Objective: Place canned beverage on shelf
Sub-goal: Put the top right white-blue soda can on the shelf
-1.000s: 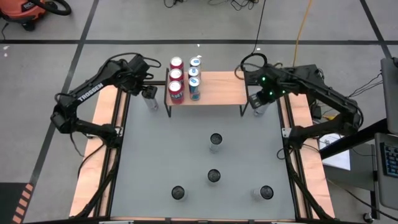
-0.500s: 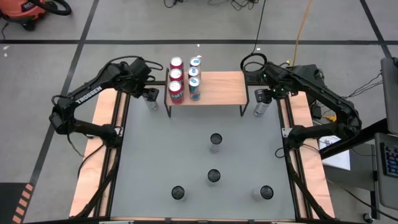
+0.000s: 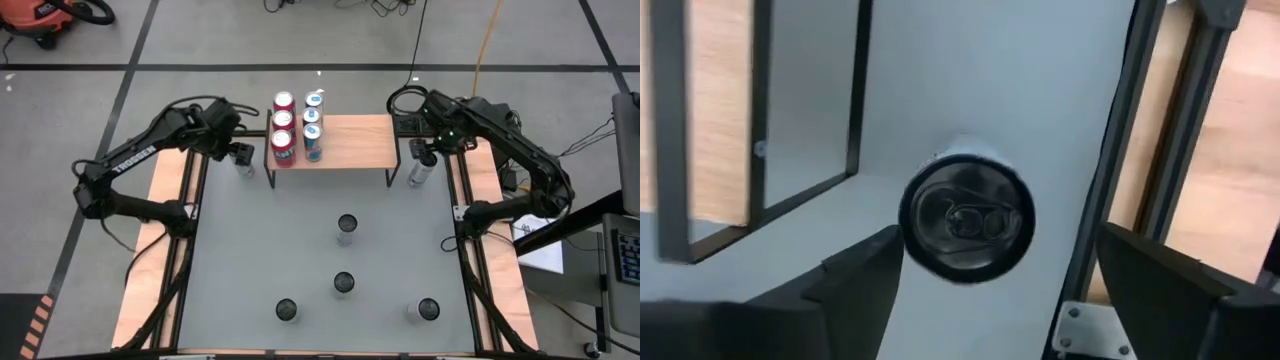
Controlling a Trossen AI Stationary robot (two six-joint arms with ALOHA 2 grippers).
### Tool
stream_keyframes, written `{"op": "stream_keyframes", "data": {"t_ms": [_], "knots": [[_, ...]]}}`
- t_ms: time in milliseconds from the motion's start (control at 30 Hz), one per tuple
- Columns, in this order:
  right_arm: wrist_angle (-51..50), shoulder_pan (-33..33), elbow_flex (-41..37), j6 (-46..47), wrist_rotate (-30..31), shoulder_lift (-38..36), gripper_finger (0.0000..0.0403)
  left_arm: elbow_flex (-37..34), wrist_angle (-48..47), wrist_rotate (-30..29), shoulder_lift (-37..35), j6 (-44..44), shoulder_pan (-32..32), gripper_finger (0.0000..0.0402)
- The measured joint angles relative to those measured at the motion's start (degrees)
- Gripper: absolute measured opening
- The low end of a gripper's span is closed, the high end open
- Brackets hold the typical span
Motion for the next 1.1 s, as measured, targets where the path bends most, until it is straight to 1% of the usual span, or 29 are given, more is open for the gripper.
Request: {"op": "stream_keyframes", "data": {"t_ms": [167,233,467,767,867,1100], "knots": [[0.5,-1.0,0.0,-1.9,-1.0,2.5,0.0306,0.0,0.0,-0.5,-0.7,-2.5,-1.5,0.0358],[1.3,-1.4,0.0,-3.1,-2.3,3.3,0.0306,0.0,0.0,-0.7,-0.7,-2.8,-2.2,0.0358],[1.9,-1.6,0.0,-5.5,-2.4,6.4,0.0306,0.0,0.0,-1.3,-0.8,-2.9,-4.0,0.0358],[1.6,-1.6,0.0,-9.3,-2.4,11.2,0.0306,0.0,0.0,-1.9,-0.8,-4.1,-4.6,0.0358],[0.6,-1.6,0.0,-9.5,-2.5,11.9,0.0294,0.0,0.0,-2.1,-0.8,-4.3,-5.2,0.0358],[0.6,-1.6,0.1,-9.6,-2.5,11.8,0.0239,0.0,0.1,-2.2,-0.8,-4.3,-6.3,0.0358]]}}
